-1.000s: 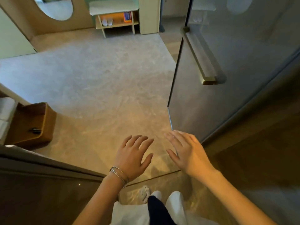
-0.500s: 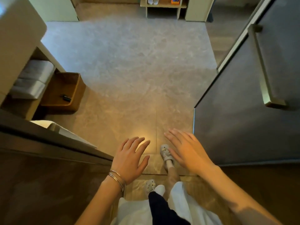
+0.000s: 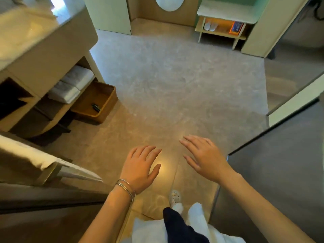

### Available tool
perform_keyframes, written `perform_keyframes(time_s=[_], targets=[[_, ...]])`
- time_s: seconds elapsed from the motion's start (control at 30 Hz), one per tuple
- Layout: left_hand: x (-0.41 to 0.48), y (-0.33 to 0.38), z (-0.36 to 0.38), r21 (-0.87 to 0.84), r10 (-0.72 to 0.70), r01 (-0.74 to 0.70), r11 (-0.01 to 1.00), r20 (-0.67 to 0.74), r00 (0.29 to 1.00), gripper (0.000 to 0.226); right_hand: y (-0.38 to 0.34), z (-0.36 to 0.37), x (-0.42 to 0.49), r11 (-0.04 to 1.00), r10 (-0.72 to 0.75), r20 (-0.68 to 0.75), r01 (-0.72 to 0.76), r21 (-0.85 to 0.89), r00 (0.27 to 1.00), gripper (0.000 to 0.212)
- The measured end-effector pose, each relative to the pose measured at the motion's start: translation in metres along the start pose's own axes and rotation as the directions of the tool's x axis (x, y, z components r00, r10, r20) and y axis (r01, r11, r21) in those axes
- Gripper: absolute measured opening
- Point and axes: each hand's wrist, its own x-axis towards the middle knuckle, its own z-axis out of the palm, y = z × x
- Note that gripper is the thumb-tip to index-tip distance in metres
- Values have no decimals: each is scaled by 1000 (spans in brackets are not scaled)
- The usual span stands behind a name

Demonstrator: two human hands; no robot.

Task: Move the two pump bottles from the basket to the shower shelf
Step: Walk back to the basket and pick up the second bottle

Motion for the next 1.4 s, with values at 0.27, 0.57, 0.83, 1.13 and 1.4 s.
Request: perform_keyframes(time_s=[0.27,0.57,0.83,1.13,1.4], targets=[[53,14,-1,-1,-114,114,993,-66,991,47,52,-10,55,993,-119,-3,119,7,993,50],[99,-15,11,14,-175,176,984,-78,982,47,79,-3,106,974,-227,12,228,-5,974,48],[171,-66,8,31,-161,166,986,-117,980,46,102,7,195,967,-254,26,254,-20,967,48],[251,-142,-17,19,-271,278,960,-165,948,46,116,-5,338,938,-345,-2,344,-49,939,48],[285,-188,-16,4,-396,405,914,-204,895,46,120,4,425,892,-452,11,452,-25,892,48]])
